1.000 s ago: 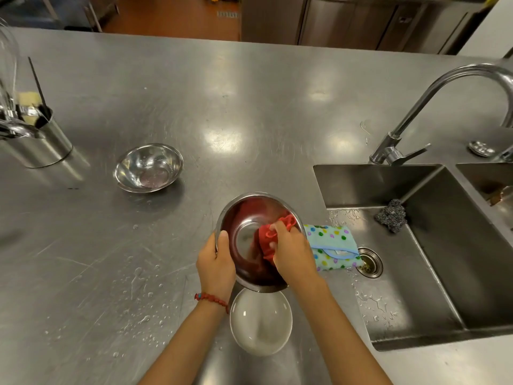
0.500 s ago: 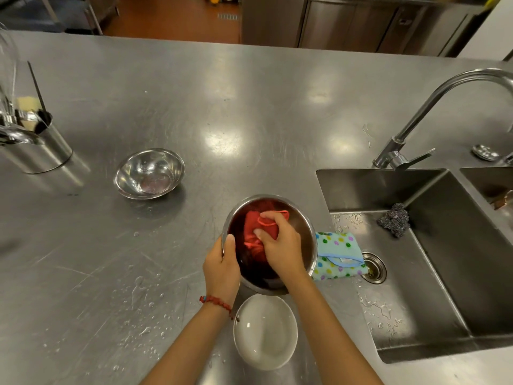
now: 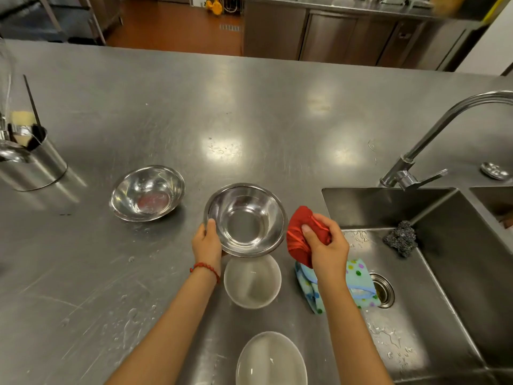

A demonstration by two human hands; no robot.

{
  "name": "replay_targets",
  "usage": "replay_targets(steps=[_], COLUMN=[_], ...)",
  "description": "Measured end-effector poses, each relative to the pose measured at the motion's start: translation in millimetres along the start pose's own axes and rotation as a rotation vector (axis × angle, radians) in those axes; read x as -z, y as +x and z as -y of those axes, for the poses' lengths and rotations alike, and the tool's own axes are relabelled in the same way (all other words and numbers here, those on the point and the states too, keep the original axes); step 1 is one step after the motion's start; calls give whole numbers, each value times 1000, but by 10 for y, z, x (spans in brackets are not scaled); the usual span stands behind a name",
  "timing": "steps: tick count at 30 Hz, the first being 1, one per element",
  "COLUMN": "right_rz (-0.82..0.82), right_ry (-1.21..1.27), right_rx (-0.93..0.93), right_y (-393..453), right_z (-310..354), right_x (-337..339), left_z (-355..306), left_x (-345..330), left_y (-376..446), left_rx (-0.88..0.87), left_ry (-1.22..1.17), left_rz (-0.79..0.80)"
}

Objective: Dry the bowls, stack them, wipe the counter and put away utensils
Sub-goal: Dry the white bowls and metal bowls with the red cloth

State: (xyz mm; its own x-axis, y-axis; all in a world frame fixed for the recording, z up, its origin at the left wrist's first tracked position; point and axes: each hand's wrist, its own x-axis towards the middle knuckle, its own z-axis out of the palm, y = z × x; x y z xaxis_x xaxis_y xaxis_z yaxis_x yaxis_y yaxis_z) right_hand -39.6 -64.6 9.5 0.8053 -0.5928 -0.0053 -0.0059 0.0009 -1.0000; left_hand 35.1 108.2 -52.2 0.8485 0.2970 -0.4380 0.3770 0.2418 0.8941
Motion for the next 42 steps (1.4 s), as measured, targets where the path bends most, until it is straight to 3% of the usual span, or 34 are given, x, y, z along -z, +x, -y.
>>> replay_targets(steps=[6,16,26,31,38,42], right_rz=[5,46,136,206,274,281], right_ry=[-8,-61,-55,-56,-77,-88], right_rx=[-28,-62,-94,-104,-54,-79], right_y=[63,53,3,-30,-132,-185], right_z=[-144,-350,-359,-299,-307,-366], right_x=[-28,-61,-225,-424,-674,-751], left_z=[111,235,212,40,-312,-414], left_x=[-114,-220,-63,359,1184,1365], left_y=[283,527,618,710,1132,1283], left_rx=[93,98,110,59,93,142], left_ry=[-33,14,193,188,-57,-132], left_rz=[-7,-15,-6,-123,-373,-287])
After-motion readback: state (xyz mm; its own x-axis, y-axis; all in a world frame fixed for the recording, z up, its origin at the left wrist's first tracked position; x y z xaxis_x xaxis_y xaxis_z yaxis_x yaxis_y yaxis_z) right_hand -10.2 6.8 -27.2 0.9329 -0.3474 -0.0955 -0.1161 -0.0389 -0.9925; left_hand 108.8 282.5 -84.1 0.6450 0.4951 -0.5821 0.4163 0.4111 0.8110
